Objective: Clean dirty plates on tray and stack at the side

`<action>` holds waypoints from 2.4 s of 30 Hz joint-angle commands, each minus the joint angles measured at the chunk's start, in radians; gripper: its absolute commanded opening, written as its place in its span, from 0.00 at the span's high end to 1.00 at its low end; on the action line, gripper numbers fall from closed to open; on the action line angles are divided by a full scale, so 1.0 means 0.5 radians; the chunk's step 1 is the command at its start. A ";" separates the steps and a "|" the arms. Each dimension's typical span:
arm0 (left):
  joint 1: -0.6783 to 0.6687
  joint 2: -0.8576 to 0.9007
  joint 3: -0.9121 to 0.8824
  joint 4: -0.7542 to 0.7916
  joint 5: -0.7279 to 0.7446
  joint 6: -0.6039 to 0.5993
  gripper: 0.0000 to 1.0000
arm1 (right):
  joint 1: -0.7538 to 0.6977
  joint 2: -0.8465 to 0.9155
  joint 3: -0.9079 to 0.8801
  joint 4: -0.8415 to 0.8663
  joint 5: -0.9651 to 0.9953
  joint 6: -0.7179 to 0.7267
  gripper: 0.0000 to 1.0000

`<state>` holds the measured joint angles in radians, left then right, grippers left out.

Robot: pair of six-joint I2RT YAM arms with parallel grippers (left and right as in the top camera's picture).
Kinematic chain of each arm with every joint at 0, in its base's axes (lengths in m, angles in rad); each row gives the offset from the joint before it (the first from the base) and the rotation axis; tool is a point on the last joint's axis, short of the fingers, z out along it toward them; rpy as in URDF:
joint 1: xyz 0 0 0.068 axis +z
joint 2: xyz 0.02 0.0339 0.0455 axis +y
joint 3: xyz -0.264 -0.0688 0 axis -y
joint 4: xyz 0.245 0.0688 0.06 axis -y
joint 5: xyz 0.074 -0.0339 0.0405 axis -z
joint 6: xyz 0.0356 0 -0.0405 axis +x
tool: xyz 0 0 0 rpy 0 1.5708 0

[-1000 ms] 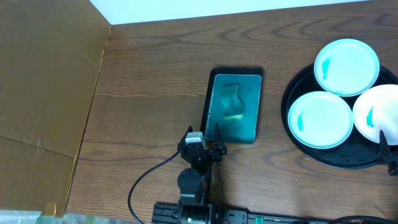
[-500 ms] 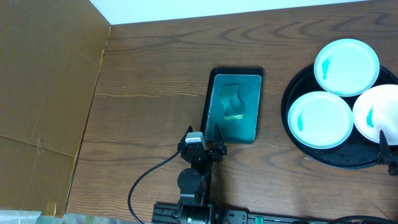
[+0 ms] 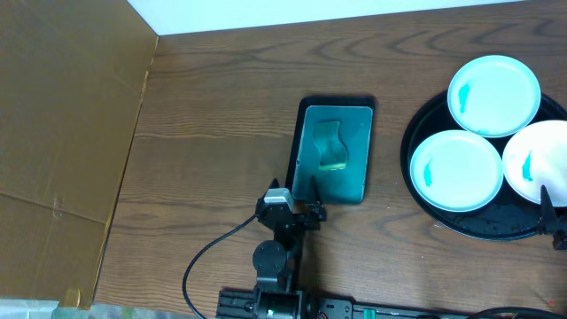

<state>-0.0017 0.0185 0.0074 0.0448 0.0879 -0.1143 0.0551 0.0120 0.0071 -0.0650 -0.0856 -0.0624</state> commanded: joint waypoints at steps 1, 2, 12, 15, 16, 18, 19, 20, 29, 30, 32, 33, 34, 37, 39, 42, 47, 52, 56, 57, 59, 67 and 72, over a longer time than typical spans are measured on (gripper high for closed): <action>0.005 -0.001 -0.007 0.245 0.403 -0.207 0.18 | 0.009 -0.011 -0.003 -0.006 -0.010 0.011 0.01; 0.005 -0.001 -0.007 0.375 0.417 -0.202 0.18 | 0.009 -0.011 -0.003 -0.006 -0.010 0.011 0.01; 0.005 0.192 0.237 1.304 0.414 0.155 0.18 | 0.009 -0.011 -0.003 -0.006 -0.010 0.011 0.01; 0.005 0.531 0.603 0.992 0.417 0.153 0.18 | 0.009 -0.011 -0.003 -0.006 -0.009 0.011 0.01; 0.005 0.674 0.761 0.798 0.418 0.154 0.18 | 0.009 -0.011 -0.003 -0.006 -0.010 0.011 0.01; 0.005 0.994 1.112 0.340 0.455 0.155 0.18 | 0.009 -0.011 -0.003 -0.006 -0.010 0.010 0.01; 0.005 1.192 1.320 0.078 0.531 0.155 0.18 | 0.009 -0.011 -0.003 -0.006 -0.010 0.011 0.01; 0.005 1.377 1.508 -0.149 0.670 0.154 0.18 | 0.009 -0.011 -0.003 -0.006 -0.010 0.011 0.01; 0.005 2.285 2.096 -0.812 1.064 0.095 0.18 | 0.009 -0.011 -0.003 -0.006 -0.010 0.011 0.01; 0.002 2.348 2.134 -0.887 0.886 -0.014 0.18 | 0.009 -0.011 -0.003 -0.006 -0.010 0.011 0.01; -0.021 2.473 2.218 -1.105 0.424 -0.231 0.18 | 0.009 -0.011 -0.003 -0.006 -0.010 0.011 0.01; -0.034 2.533 2.262 -1.228 0.208 -0.343 0.18 | 0.009 -0.011 -0.003 -0.006 -0.010 0.011 0.01; -0.049 2.595 2.306 -1.344 0.066 -0.395 0.18 | 0.009 -0.011 -0.003 -0.006 -0.010 0.011 0.01; -0.093 2.792 2.405 -1.574 -0.023 -0.397 0.18 | 0.009 -0.011 -0.003 -0.006 -0.010 0.011 0.01; -0.127 2.917 2.455 -1.657 0.002 -0.388 0.18 | 0.009 -0.011 -0.003 -0.006 -0.010 0.011 0.01; -0.150 3.136 2.599 -1.850 0.018 -0.326 0.18 | 0.009 -0.011 -0.003 -0.006 -0.010 0.011 0.01; -0.155 3.400 2.769 -1.981 0.021 -0.301 0.18 | 0.009 -0.011 -0.003 -0.006 -0.009 0.011 0.01; -0.155 3.478 2.769 -1.807 0.122 -0.307 0.18 | 0.009 -0.011 -0.003 -0.006 -0.010 0.011 0.01; -0.155 3.523 2.768 -1.722 0.114 -0.308 0.18 | 0.009 -0.011 -0.003 -0.006 -0.010 0.011 0.01; -0.155 3.541 2.768 -1.724 0.113 -0.322 0.18 | 0.009 -0.011 -0.003 -0.006 -0.010 0.011 0.01; -0.155 3.579 2.751 -1.730 0.109 -0.404 0.18 | 0.009 -0.011 -0.003 -0.006 -0.010 0.011 0.01; -0.156 3.792 2.689 -1.718 -0.043 -0.584 0.18 | 0.009 -0.011 -0.003 -0.006 -0.010 0.011 0.01; -0.157 3.916 2.689 -1.717 -0.035 -0.666 0.18 | 0.009 -0.011 -0.003 -0.006 -0.010 0.011 0.01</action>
<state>-0.0795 1.9495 1.3632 -0.8074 0.0902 -0.4046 0.0551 0.0120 0.0071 -0.0647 -0.0864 -0.0620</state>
